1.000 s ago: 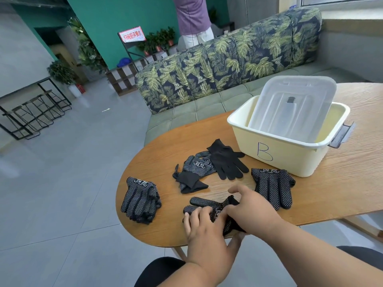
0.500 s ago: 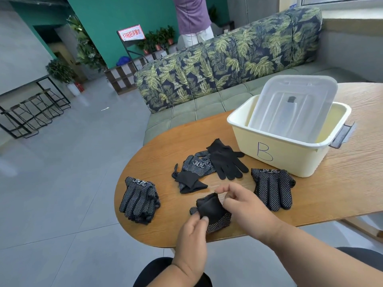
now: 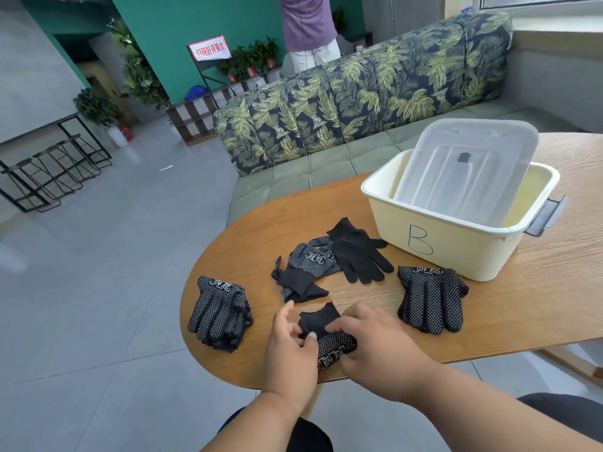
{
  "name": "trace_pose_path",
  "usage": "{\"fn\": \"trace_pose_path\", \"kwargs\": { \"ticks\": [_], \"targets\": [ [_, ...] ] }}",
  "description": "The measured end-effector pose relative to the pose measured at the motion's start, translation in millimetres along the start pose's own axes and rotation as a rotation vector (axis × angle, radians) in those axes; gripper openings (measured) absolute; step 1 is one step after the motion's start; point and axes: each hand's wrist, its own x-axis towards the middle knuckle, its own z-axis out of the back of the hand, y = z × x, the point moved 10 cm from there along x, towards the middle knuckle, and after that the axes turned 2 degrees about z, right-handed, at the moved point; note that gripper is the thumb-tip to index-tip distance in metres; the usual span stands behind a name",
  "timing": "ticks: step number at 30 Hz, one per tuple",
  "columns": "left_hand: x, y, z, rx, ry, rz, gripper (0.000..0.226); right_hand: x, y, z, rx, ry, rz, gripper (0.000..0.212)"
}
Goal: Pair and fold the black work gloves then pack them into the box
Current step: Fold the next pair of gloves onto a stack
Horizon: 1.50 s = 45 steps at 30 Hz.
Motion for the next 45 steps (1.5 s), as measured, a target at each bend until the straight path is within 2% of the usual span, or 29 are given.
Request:
{"fn": "trace_pose_path", "kwargs": {
  "ticks": [4, 7, 9, 12, 15, 19, 21, 24, 27, 31, 34, 36, 38, 42, 45],
  "targets": [
    [-4.3, -1.4, 6.1, 0.083, -0.029, -0.041, 0.059, 2.5, 2.4, -4.8, -0.126, 0.051, 0.023, 0.060],
    [-13.6, -17.4, 13.3, 0.200, -0.077, -0.225, 0.047, 3.7, 2.0, -6.4, -0.161, 0.045, 0.030, 0.059],
    [-22.1, -28.0, 9.0, 0.361, -0.037, -0.356, 0.043, 4.2, 1.8, -7.7, -0.173, 0.044, 0.034, 0.059],
    [-27.9, -24.1, -3.9, 0.546, 0.079, -0.431, 0.059, 4.5, 1.8, -7.4, -0.193, 0.033, 0.040, 0.060],
    [-26.0, -17.9, -7.1, 0.574, 0.122, -0.449, 0.065, 4.1, 2.6, -7.3, -0.201, 0.035, 0.043, 0.061],
    [-19.1, -24.5, -2.4, 0.532, 0.107, -0.482, 0.052, 4.2, 2.3, -6.2, -0.186, 0.016, 0.046, 0.061],
    [-15.3, -27.7, 3.9, 0.484, 0.086, -0.471, 0.046, 4.7, 1.6, -5.4, -0.155, -0.004, 0.046, 0.057],
    [-17.0, -33.6, 6.3, 0.400, 0.134, -0.430, 0.034, 6.1, 1.1, 4.4, -0.027, -0.086, 0.045, 0.038],
    [-19.5, -35.3, 2.5, 0.310, 0.194, -0.369, 0.038, 5.6, -0.2, 19.2, 0.127, -0.159, 0.027, 0.026],
    [-13.7, -29.4, -2.5, -0.054, 0.290, -0.139, 0.032, -1.2, -6.3, 34.8, 0.409, -0.177, -0.071, 0.017],
    [-11.0, -43.3, -7.3, -0.274, 0.370, -0.122, 0.032, -5.8, -12.3, 42.4, 0.638, -0.148, -0.132, 0.007],
    [-8.1, -47.4, -10.1, -0.369, 0.408, -0.094, 0.042, -10.1, -20.1, 54.1, 0.752, -0.167, -0.176, 0.007],
    [-3.9, -42.5, -14.2, -0.385, 0.428, -0.045, 0.050, -16.0, -33.0, 70.0, 0.846, -0.228, -0.248, 0.008],
    [3.0, -20.4, -25.2, -0.251, 0.400, 0.008, 0.019, -31.6, -68.3, 103.3, 1.009, -0.411, -0.423, 0.008],
    [10.4, -10.7, -22.1, -0.267, 0.337, 0.020, 0.012, -39.8, -93.9, 123.1, 0.922, -0.510, -0.491, 0.011]
  ]
}}
